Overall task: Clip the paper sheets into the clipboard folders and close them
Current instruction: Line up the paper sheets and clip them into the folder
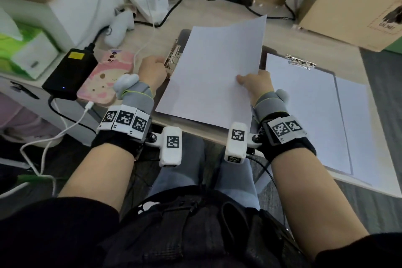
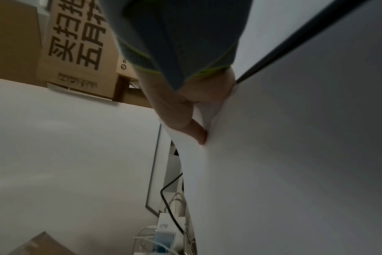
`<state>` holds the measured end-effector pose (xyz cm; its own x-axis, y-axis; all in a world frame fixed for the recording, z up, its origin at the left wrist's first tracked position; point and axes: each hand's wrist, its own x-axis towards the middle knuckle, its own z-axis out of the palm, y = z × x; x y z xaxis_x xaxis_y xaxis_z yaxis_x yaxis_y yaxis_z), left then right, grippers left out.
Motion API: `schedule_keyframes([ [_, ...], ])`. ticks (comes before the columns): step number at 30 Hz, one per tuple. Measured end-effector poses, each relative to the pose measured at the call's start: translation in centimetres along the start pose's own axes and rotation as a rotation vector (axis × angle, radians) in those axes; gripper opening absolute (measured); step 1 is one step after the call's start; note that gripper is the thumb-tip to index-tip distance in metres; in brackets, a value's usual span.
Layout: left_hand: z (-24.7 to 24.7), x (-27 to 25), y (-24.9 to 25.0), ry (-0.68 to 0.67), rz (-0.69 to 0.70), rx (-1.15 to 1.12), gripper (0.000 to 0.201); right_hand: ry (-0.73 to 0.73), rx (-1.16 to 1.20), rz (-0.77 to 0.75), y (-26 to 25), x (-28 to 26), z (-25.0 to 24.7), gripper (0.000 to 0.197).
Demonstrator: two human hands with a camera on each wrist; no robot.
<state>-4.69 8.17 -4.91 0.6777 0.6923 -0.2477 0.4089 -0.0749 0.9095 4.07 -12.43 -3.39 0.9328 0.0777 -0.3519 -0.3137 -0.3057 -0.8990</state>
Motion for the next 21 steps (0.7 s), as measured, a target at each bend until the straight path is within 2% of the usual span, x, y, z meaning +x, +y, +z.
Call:
schedule_keyframes([
  [6,-0.6,0.9,-0.3,-0.049,-0.035,-0.048,0.045,-0.054,-0.072,0.004,0.0,0.5,0.9,0.035],
  [11,-1.1,2.2,0.3,-0.123,-0.041,0.063,0.038,-0.065,-0.099,0.032,-0.2,1.0,0.8,0.038],
  [15,-0.5,3.3,1.3,-0.133,0.003,0.079,0.033,-0.103,-0.125,0.033,-0.1,1.2,0.5,0.025],
  [19,-0.1,4.1,1.8,-0.214,0.03,0.006,0.028,-0.119,-0.125,0.05,-0.1,1.1,0.6,0.033],
  [21,-0.1,3.7,2.4,-0.209,0.033,-0.098,0.04,-0.12,-0.121,0.061,-0.1,1.1,0.6,0.041],
])
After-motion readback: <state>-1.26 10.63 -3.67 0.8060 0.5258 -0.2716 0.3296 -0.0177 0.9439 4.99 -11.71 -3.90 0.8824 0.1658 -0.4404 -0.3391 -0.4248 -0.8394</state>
